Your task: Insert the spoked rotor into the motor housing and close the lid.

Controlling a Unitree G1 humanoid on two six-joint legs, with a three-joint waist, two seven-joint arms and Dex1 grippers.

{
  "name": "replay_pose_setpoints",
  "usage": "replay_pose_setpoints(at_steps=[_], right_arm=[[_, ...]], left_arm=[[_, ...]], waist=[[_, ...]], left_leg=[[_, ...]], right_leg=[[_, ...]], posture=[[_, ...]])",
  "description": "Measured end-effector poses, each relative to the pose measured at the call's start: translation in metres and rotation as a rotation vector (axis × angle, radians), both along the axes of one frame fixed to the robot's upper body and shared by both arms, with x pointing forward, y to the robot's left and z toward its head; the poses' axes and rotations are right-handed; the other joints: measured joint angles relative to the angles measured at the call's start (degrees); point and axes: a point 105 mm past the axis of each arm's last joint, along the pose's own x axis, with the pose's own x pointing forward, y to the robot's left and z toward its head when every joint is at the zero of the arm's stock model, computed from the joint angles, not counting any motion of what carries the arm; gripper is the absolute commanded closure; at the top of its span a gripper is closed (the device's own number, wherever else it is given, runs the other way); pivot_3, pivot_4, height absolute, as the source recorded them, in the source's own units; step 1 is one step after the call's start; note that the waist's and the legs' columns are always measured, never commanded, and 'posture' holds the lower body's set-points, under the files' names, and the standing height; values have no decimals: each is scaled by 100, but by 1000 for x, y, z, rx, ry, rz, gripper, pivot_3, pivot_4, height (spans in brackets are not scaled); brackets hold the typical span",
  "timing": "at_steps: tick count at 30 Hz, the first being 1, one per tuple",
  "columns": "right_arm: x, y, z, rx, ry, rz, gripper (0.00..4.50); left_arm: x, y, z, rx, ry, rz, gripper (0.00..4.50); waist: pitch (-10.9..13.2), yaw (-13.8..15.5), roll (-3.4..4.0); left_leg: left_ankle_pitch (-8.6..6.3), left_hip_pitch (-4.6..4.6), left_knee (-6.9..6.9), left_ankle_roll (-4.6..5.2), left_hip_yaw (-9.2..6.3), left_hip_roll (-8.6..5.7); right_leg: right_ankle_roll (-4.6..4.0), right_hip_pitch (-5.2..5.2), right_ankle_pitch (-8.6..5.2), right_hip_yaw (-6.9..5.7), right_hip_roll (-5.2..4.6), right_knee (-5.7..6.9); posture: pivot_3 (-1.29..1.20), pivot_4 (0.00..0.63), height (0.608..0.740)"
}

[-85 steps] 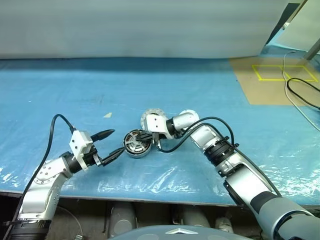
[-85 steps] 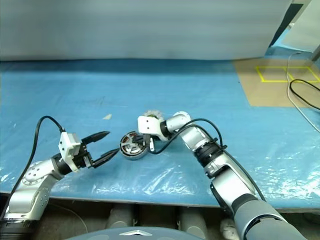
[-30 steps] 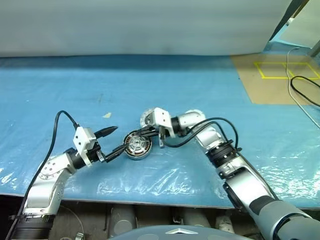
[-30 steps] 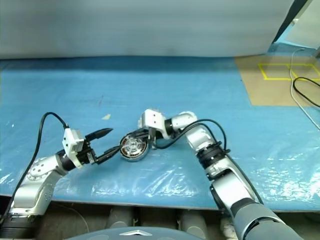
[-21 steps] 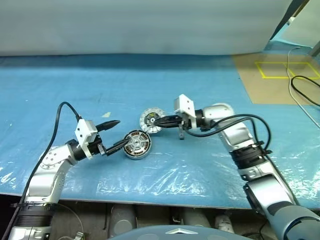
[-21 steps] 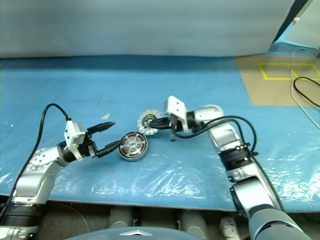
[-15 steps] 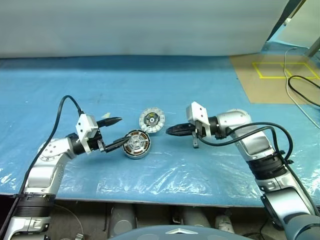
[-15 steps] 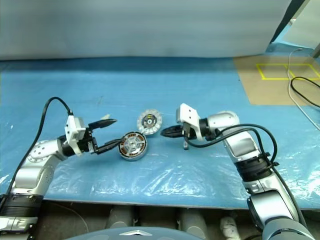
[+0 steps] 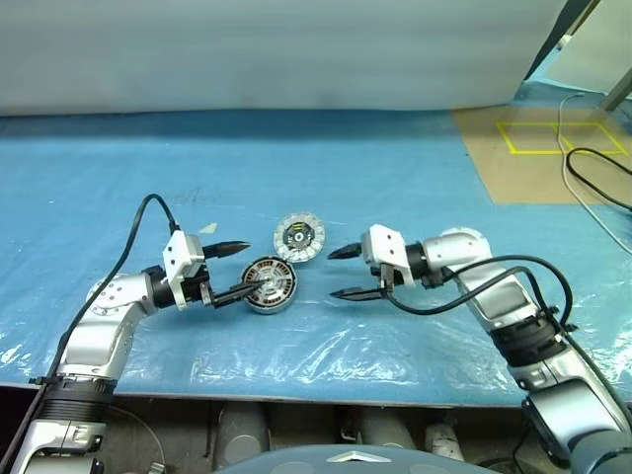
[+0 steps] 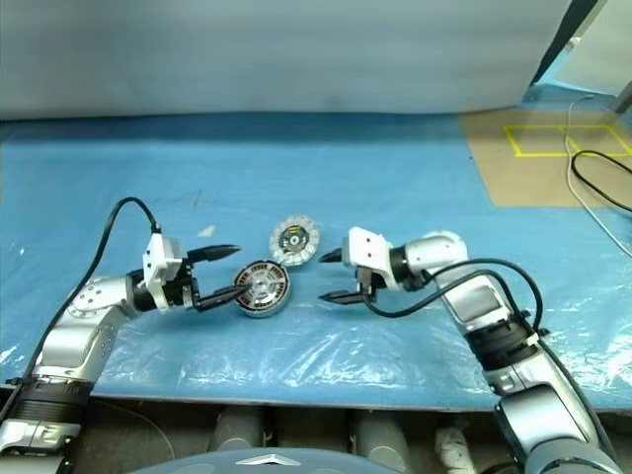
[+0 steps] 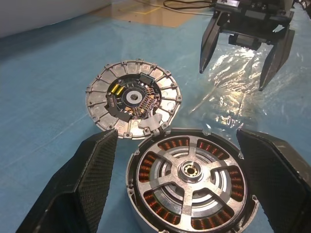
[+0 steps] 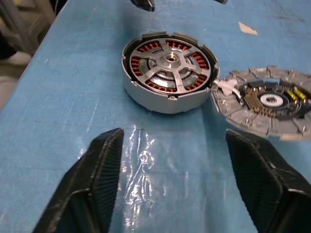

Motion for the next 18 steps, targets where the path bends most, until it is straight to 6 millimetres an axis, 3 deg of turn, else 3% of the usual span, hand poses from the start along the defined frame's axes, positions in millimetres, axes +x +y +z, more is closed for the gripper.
replay_pose_setpoints(at_steps=[9, 18], right_arm=[[-4, 49, 16, -192, -212, 444, 699], [10, 62, -9, -366, -301, 615, 699]], left_arm=[[-11, 6, -4, -10, 5, 62, 364], [-43, 10, -19, 14, 49, 75, 364]], waist=[[0, -2, -1], [3, -4, -6]], left_leg=[[-7, -11, 8, 15, 1, 2], [-8, -19, 24, 16, 2, 7]], right_leg=[[-2, -2, 0, -5, 0, 5], [-3, -2, -1, -9, -1, 12]], posture=[[0, 150, 740], [0, 150, 740]])
